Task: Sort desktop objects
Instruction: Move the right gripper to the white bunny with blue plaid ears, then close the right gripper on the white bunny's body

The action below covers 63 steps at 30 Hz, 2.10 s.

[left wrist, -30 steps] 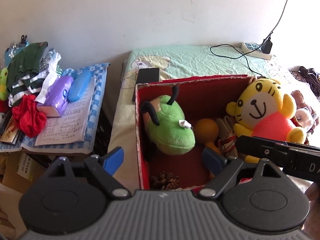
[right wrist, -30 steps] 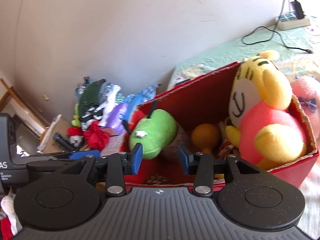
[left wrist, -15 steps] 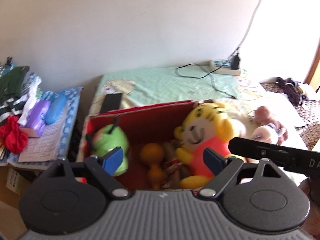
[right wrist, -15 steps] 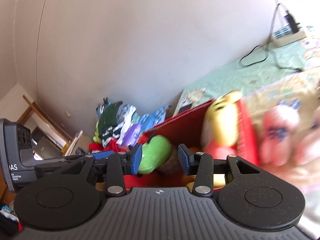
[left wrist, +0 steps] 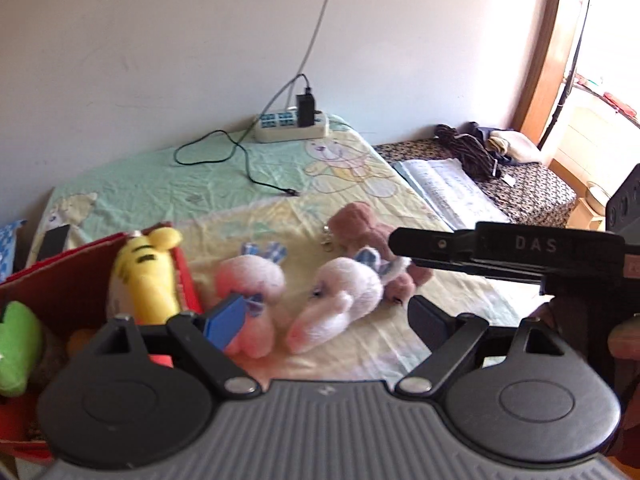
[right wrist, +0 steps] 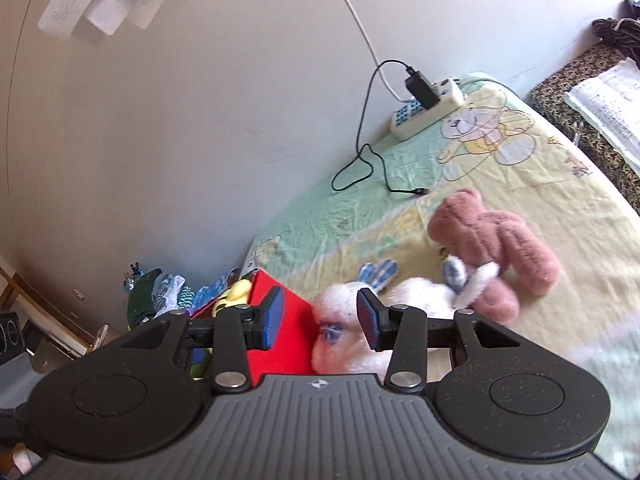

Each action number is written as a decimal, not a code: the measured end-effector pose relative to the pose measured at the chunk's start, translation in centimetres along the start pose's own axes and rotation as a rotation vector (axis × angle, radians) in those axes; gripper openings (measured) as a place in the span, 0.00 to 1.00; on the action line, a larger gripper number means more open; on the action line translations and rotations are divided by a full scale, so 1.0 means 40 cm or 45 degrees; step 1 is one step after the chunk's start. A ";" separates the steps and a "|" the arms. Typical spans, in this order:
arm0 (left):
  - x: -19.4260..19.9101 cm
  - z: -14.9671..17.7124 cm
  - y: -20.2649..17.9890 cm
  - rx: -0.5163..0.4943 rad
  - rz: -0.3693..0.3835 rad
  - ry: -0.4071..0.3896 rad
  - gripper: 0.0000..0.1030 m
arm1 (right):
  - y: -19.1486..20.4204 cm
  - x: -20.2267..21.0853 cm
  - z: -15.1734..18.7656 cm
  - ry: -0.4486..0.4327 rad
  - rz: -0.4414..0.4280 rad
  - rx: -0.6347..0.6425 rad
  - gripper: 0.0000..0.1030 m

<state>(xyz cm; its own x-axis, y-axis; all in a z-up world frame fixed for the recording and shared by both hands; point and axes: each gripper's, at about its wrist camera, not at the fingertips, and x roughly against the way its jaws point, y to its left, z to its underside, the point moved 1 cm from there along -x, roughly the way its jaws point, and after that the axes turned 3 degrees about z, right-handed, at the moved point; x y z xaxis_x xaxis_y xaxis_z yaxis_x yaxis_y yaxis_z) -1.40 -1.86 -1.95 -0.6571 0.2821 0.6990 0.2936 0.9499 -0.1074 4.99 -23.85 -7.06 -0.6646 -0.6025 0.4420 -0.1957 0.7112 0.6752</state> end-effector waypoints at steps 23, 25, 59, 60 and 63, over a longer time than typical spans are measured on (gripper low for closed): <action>-0.253 0.001 0.014 0.166 0.059 0.118 0.94 | -0.223 -0.105 -0.036 0.327 0.032 -0.324 0.60; -0.280 0.002 0.034 0.200 0.065 0.133 0.94 | -0.232 -0.121 -0.032 0.351 0.020 -0.386 0.61; -0.350 0.020 0.034 0.217 0.152 0.254 0.94 | -0.274 -0.216 -0.026 0.598 0.014 -0.372 0.69; -0.366 0.019 0.036 0.218 0.158 0.264 0.92 | -0.274 -0.219 -0.025 0.603 0.012 -0.377 0.70; -0.407 0.026 0.029 0.211 0.166 0.311 0.82 | -0.271 -0.224 -0.025 0.610 0.017 -0.363 0.71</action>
<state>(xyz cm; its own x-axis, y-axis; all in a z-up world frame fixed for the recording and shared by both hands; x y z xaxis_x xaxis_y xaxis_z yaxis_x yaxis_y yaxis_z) 8.92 -5.20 -14.18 -0.4294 0.3814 0.8186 0.2345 0.9224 -0.3068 13.78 -26.55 -17.75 -0.2507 -0.7389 0.6255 0.0571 0.6337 0.7715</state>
